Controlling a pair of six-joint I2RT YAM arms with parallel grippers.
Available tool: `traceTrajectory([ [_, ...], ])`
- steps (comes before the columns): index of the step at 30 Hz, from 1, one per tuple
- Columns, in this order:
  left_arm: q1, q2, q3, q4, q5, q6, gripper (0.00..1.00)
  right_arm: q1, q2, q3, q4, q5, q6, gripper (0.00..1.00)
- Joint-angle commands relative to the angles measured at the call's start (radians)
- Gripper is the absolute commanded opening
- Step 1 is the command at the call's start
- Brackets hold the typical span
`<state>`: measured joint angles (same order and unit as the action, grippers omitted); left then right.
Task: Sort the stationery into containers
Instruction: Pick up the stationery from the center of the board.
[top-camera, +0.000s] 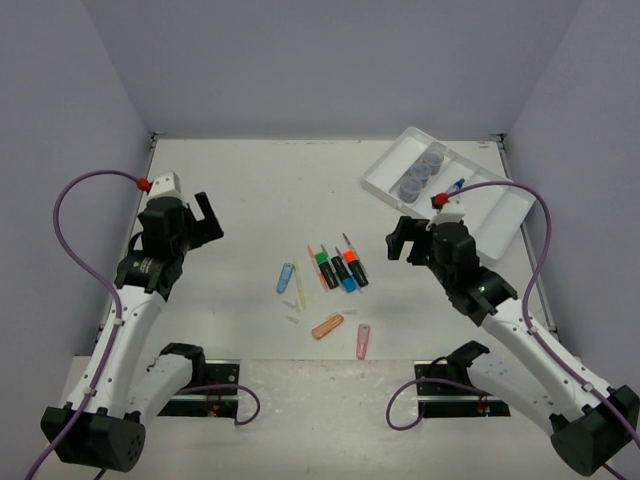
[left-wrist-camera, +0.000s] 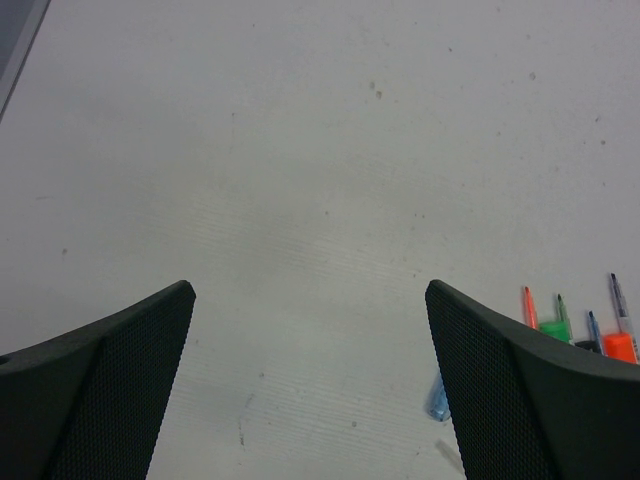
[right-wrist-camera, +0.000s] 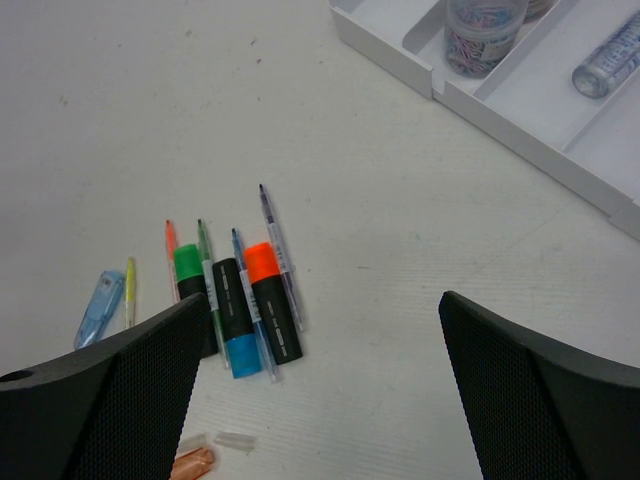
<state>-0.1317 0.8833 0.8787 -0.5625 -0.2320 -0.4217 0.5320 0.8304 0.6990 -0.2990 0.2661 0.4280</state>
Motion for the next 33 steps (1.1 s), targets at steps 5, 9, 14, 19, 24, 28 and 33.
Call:
traceTrajectory([
  [5,0.019,-0.011,-0.002,0.044,-0.013,0.032,1.0,0.003,-0.05,0.025,0.031,-0.025,-0.023,0.99],
  [9,0.02,0.02,0.0,0.046,-0.015,0.035,1.0,0.005,-0.051,0.028,0.027,-0.016,-0.032,0.99],
  [14,0.023,0.023,-0.001,0.046,-0.03,0.032,1.0,0.003,-0.033,0.019,0.047,0.008,-0.026,0.99],
  [19,0.023,0.013,-0.003,0.045,-0.03,0.03,1.0,0.003,-0.001,0.037,0.032,-0.015,-0.032,0.99],
  [24,0.023,-0.034,-0.001,0.05,0.021,0.025,1.0,0.003,-0.008,0.033,0.026,-0.032,0.0,0.99],
  [28,0.023,-0.07,-0.01,0.061,0.03,0.016,1.0,0.003,-0.002,0.048,0.013,-0.021,0.007,0.99],
  [33,0.022,-0.036,0.052,-0.015,-0.039,-0.009,1.0,0.003,-0.013,0.034,0.019,-0.012,0.025,0.99],
])
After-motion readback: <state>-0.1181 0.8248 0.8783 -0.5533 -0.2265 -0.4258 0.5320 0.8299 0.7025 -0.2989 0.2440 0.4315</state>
